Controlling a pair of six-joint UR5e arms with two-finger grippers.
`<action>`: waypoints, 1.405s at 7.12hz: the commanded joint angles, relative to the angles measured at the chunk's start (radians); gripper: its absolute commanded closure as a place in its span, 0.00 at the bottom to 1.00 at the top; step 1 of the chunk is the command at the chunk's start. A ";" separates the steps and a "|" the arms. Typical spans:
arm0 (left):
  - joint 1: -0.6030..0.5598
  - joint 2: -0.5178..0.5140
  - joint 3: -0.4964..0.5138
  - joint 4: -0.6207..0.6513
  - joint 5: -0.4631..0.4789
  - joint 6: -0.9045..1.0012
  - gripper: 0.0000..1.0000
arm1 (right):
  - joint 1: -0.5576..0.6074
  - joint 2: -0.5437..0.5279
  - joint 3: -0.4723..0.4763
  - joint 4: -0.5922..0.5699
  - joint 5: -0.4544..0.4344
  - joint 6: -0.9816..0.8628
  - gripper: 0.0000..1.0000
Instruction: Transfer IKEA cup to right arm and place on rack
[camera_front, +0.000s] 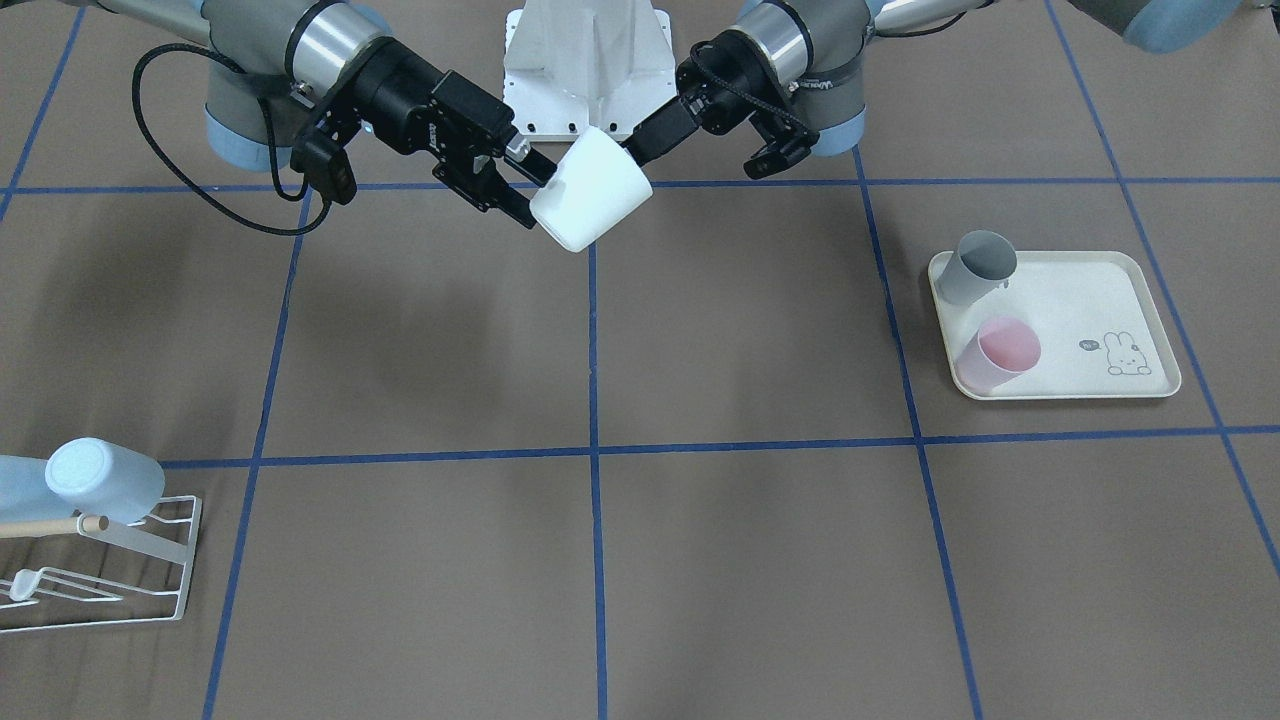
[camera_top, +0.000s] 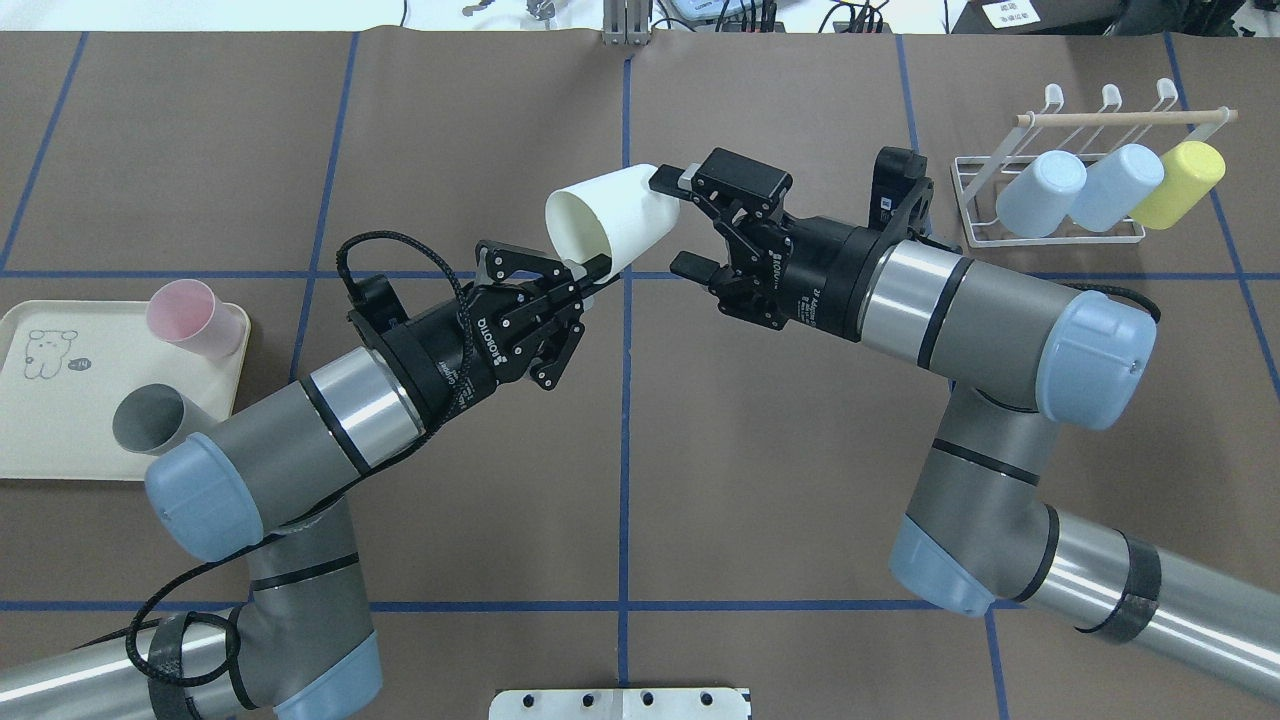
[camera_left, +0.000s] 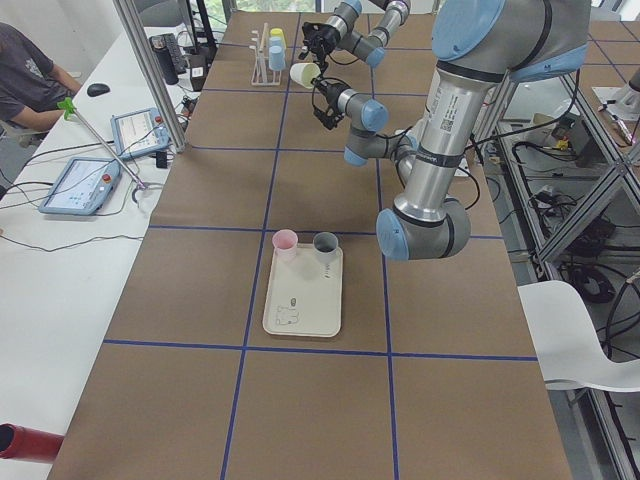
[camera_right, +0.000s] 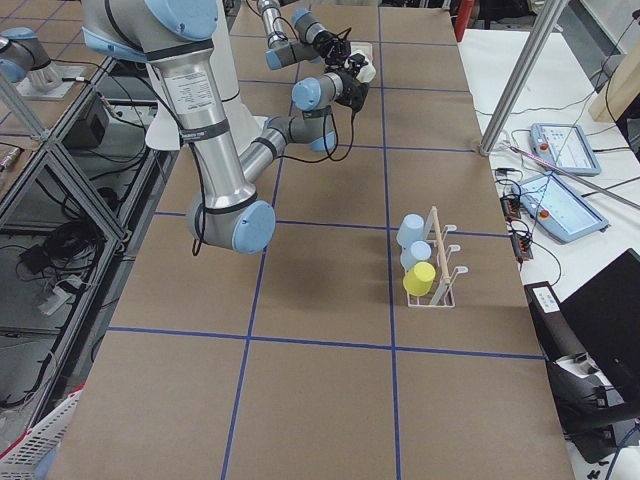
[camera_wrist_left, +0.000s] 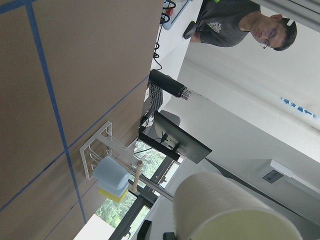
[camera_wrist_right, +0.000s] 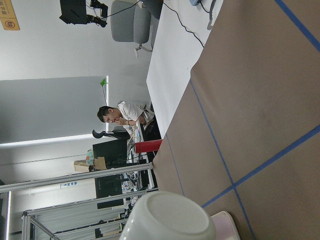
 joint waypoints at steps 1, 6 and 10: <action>0.004 0.008 0.064 -0.125 0.051 -0.001 1.00 | 0.001 0.000 0.000 0.007 0.001 0.005 0.00; 0.106 -0.058 0.140 -0.221 0.209 0.004 1.00 | 0.001 -0.002 -0.002 0.012 0.001 0.005 0.00; 0.106 -0.077 0.144 -0.219 0.212 0.004 1.00 | -0.004 -0.002 -0.006 0.012 0.001 0.010 0.00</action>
